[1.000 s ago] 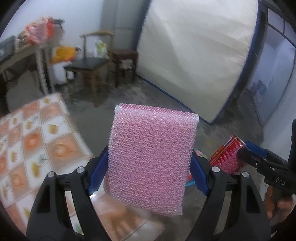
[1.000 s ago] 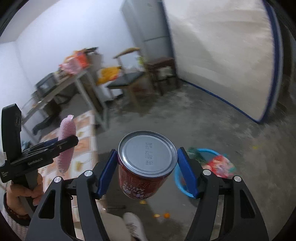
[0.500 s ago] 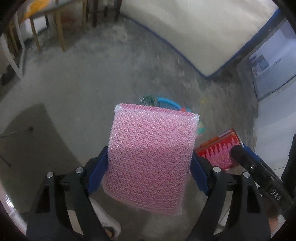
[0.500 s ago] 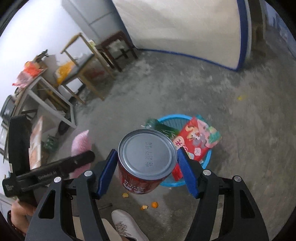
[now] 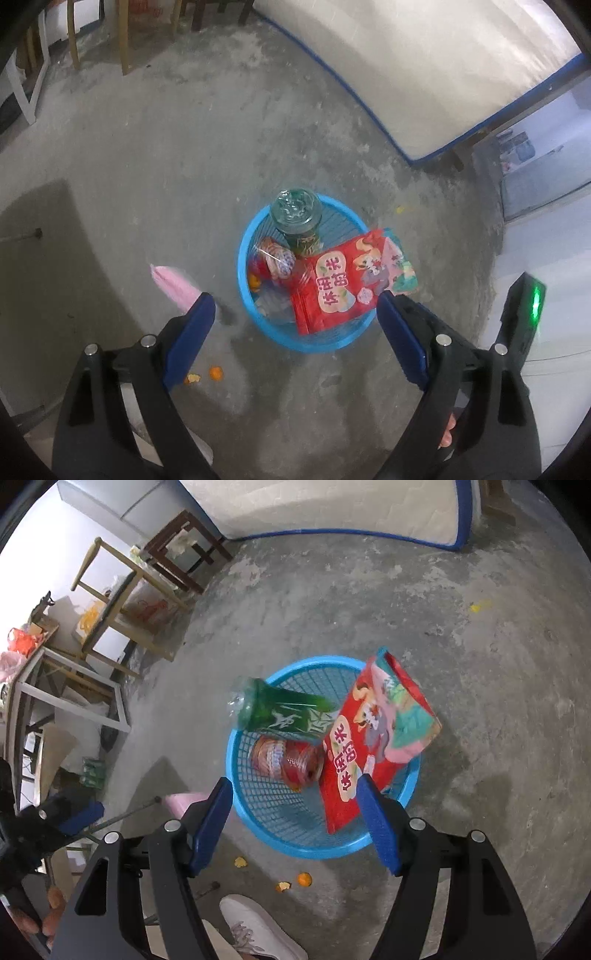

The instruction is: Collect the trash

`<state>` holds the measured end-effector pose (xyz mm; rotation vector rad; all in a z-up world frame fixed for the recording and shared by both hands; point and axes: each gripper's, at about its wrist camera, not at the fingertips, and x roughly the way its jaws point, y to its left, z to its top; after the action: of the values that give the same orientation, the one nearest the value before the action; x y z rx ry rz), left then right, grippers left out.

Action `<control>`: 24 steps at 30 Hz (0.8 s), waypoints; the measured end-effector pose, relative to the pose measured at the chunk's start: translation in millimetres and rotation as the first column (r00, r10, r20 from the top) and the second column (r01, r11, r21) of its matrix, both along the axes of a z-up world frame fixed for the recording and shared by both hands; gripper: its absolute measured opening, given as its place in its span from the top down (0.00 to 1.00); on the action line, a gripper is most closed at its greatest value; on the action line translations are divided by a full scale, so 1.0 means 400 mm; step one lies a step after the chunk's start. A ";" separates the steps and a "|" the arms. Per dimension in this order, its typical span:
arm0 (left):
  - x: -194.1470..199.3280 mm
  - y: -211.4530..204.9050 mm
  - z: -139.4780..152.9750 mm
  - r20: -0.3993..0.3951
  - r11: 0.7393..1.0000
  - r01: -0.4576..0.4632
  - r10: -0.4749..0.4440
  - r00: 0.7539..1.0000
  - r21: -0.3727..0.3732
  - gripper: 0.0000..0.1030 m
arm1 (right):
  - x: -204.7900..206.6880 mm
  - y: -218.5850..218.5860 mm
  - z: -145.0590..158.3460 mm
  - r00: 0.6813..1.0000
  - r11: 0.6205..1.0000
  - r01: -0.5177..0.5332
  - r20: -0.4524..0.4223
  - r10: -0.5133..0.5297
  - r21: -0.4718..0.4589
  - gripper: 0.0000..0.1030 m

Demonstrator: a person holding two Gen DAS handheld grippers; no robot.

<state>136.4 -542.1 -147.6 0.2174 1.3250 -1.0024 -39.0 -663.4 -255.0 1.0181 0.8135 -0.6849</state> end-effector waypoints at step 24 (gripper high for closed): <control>0.158 0.785 0.528 0.270 0.954 -0.169 0.235 0.934 -0.249 0.13 | 0.395 0.402 -0.066 0.832 0.829 -0.554 -0.096 0.547 -0.081 0.22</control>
<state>199.5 -228.1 63.4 0.0548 0.9316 -0.8933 118.9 -502.4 -281.4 0.6137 1.0628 -0.2577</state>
